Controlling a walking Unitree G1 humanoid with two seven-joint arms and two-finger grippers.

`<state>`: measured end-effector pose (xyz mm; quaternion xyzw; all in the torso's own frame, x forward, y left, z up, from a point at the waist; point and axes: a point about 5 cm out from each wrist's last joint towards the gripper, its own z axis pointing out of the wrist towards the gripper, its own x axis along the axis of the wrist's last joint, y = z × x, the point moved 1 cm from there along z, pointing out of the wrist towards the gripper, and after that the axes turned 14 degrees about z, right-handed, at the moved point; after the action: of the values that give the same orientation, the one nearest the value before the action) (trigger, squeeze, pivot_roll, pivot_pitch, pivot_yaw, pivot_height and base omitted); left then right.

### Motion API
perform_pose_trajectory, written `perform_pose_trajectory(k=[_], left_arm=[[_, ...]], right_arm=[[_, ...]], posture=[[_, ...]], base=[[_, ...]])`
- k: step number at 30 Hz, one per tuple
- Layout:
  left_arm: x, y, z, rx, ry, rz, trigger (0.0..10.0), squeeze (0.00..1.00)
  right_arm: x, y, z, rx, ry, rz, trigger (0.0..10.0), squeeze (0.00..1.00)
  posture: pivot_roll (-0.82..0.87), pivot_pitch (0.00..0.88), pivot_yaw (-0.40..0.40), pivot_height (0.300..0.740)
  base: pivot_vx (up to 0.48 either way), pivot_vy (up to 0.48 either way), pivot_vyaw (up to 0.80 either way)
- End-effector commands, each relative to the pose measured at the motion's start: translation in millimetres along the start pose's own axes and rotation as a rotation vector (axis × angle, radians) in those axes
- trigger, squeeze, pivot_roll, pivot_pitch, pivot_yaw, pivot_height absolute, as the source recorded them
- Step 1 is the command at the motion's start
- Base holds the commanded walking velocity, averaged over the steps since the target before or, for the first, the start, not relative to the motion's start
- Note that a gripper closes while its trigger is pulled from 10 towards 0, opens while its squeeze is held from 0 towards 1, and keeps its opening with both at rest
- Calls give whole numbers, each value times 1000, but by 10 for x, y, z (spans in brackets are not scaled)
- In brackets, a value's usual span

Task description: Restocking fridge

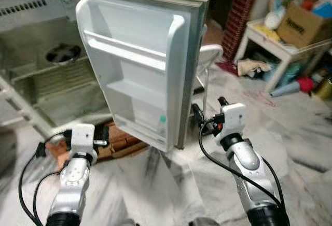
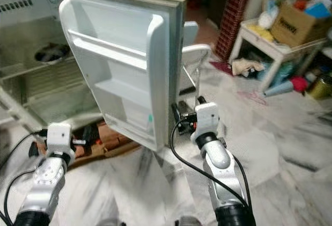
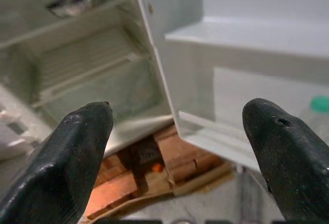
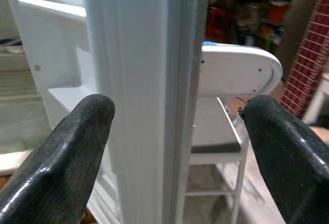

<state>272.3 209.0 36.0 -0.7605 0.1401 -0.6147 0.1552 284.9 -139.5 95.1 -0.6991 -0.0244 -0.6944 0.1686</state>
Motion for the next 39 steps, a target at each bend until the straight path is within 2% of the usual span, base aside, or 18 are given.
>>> perform_pose_trajectory(k=[1,9,20,23,25,30,39], left_arm=[[-2,69,-10,-15,-4,-2,10000,0],[-15,68,-12,-12,-8,-3,10000,0],[-2,47,-5,-6,3,-14,10000,0],[-3,34,-1,-2,-4,-61,10000,0],[6,22,0,-4,6,-49,10000,0],[4,8,-4,-5,12,-50,10000,0],[9,26,3,-6,11,-52,10000,0]], right_arm=[[32,43,-9,-5,9,-9,10000,0],[47,25,21,17,14,-15,10000,0],[76,-6,49,36,32,-33,10000,0],[77,-8,52,35,37,-32,10000,0],[80,-6,53,31,40,-32,10000,0],[97,-2,62,15,55,-37,10000,0],[158,114,92,-63,86,-44,10000,0]], posture=[[-80,6,27,740],[-77,7,24,740],[-76,6,28,740],[-75,6,28,740],[-74,6,27,740],[-73,6,26,740],[-73,0,25,740]], base=[[0,-394,788],[0,-352,782],[0,0,767],[0,0,769],[0,0,769],[331,0,766],[420,-32,0]])
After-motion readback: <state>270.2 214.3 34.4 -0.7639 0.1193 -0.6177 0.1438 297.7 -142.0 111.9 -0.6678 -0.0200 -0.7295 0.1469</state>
